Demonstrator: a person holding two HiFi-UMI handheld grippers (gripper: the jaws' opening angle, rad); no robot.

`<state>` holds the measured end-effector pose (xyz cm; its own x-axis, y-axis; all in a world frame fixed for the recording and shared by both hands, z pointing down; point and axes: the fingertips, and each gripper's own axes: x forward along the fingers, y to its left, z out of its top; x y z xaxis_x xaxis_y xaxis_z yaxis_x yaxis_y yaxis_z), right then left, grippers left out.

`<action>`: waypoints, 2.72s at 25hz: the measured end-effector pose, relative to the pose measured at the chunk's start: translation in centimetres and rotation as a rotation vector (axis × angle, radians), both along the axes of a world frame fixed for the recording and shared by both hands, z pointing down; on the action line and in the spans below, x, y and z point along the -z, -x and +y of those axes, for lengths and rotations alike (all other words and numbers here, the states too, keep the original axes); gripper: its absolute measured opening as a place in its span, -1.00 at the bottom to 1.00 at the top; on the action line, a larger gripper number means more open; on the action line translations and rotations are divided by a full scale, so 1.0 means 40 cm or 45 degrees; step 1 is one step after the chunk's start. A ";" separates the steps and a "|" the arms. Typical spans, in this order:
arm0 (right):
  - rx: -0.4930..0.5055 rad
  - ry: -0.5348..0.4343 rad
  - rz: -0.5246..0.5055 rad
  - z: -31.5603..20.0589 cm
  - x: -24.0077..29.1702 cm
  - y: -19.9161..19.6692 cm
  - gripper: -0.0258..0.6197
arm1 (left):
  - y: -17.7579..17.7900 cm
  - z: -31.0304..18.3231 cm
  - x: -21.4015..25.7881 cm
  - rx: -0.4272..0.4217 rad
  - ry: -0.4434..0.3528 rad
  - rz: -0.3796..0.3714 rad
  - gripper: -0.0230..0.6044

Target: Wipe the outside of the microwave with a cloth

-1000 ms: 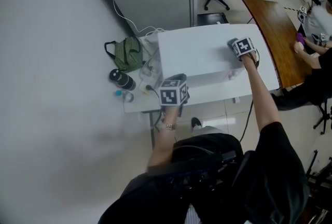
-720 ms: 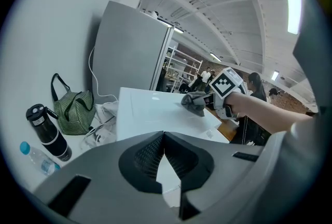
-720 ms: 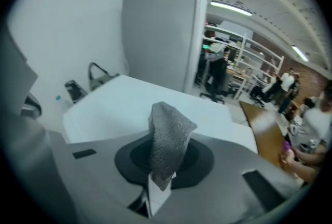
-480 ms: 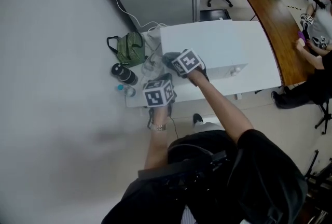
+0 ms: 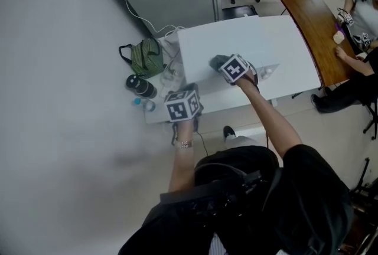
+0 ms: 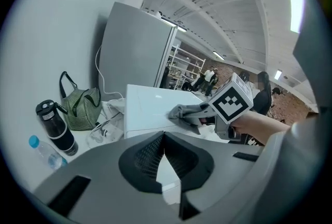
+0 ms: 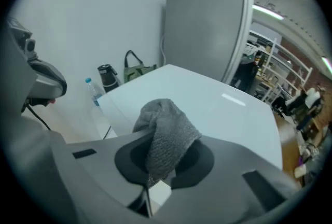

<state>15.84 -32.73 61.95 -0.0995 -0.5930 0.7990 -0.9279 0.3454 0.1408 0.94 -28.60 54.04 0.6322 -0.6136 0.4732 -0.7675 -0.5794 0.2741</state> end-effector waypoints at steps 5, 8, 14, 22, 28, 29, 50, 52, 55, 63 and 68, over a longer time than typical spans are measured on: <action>-0.287 0.029 -0.053 0.105 -0.043 -0.335 -0.81 | -0.093 0.038 0.005 -0.123 -0.007 0.025 -0.92; -0.438 0.019 -0.033 0.159 -0.044 -0.497 -0.81 | -0.108 0.066 0.015 -0.158 -0.012 0.025 -0.92; -0.648 -0.072 0.004 0.213 -0.042 -0.640 -0.81 | -0.032 0.079 0.031 -0.109 -0.042 0.030 -0.92; -0.876 0.084 0.155 0.377 -0.081 -0.671 -0.82 | 0.024 0.147 0.046 -0.090 -0.058 0.052 -0.92; -0.515 -0.139 -0.352 0.437 -0.017 -0.194 -0.81 | -0.001 0.292 -0.014 -0.173 0.032 0.063 -0.92; -0.479 -0.162 -0.369 0.452 -0.004 -0.129 -0.81 | -0.019 0.307 -0.015 -0.195 0.032 0.073 -0.92; -0.201 -0.304 -0.454 0.459 0.145 0.242 -0.81 | -0.040 0.307 0.104 0.064 -0.245 -0.101 -0.90; -0.212 -0.297 -0.468 0.460 0.137 0.233 -0.81 | -0.048 0.307 0.104 0.073 -0.244 -0.105 -0.90; -0.222 -0.302 -0.505 0.465 0.141 0.217 -0.81 | -0.069 0.312 0.099 0.071 -0.242 -0.121 -0.90; -0.258 -0.326 -0.544 0.480 0.155 0.164 -0.81 | -0.138 0.327 0.085 -0.007 -0.229 -0.161 -0.86; -0.259 -0.327 -0.557 0.499 0.149 0.143 -0.81 | -0.170 0.343 0.078 -0.029 -0.224 -0.158 -0.86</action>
